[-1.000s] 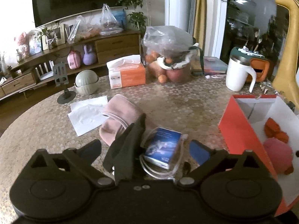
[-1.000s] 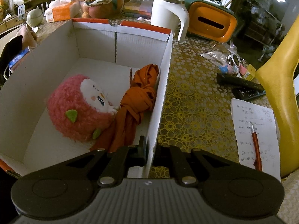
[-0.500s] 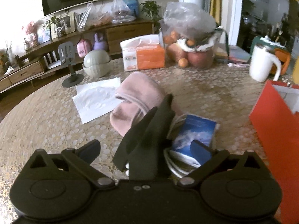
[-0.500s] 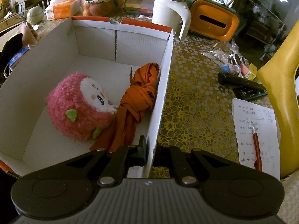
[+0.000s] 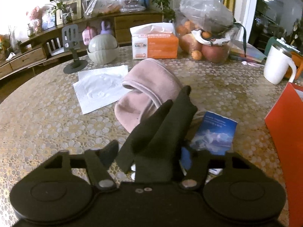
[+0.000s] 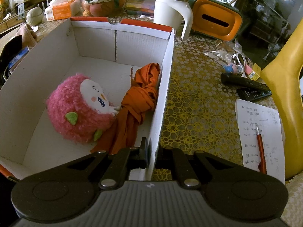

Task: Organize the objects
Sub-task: 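Grasp the black cloth with the left gripper, then carry the black cloth with the left gripper into the box and release it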

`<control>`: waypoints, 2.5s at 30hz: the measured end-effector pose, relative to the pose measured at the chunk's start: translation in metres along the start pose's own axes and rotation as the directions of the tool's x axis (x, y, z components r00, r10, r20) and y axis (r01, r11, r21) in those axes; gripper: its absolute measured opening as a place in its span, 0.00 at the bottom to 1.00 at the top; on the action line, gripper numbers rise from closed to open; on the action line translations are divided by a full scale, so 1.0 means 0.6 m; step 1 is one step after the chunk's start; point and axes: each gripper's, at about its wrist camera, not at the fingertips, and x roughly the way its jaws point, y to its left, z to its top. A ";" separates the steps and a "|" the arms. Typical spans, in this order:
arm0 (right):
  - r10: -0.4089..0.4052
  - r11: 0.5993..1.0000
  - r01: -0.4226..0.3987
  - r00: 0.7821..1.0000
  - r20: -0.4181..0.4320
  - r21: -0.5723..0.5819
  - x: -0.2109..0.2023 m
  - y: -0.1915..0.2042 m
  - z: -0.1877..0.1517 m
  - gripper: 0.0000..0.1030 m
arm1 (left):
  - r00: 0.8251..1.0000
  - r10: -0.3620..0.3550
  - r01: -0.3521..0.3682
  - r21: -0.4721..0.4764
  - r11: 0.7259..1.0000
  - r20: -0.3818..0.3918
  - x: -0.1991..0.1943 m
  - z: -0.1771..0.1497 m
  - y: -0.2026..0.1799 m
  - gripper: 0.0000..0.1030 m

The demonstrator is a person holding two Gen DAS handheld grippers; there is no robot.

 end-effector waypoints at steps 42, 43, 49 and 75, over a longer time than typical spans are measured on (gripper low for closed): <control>0.009 0.999 -0.010 0.999 0.037 0.031 0.004 -0.008 -0.006 0.06 | 0.966 -0.257 0.250 0.151 0.956 0.029 -0.225 0.068 -0.186 0.05; 0.008 1.000 -0.009 0.999 0.038 0.030 0.004 -0.007 -0.006 0.06 | 0.964 -0.265 0.257 0.171 0.951 0.029 -0.229 0.069 -0.200 0.05; 0.016 0.999 -0.017 0.999 0.041 0.037 0.004 -0.010 -0.006 0.06 | 0.948 -0.319 0.303 0.254 0.919 0.022 -0.241 0.082 -0.277 0.05; 0.079 0.996 -0.081 0.996 0.047 0.037 -0.002 -0.025 -0.010 0.06 | 0.967 -0.233 0.250 0.522 0.816 -0.098 -0.106 0.065 -0.526 0.05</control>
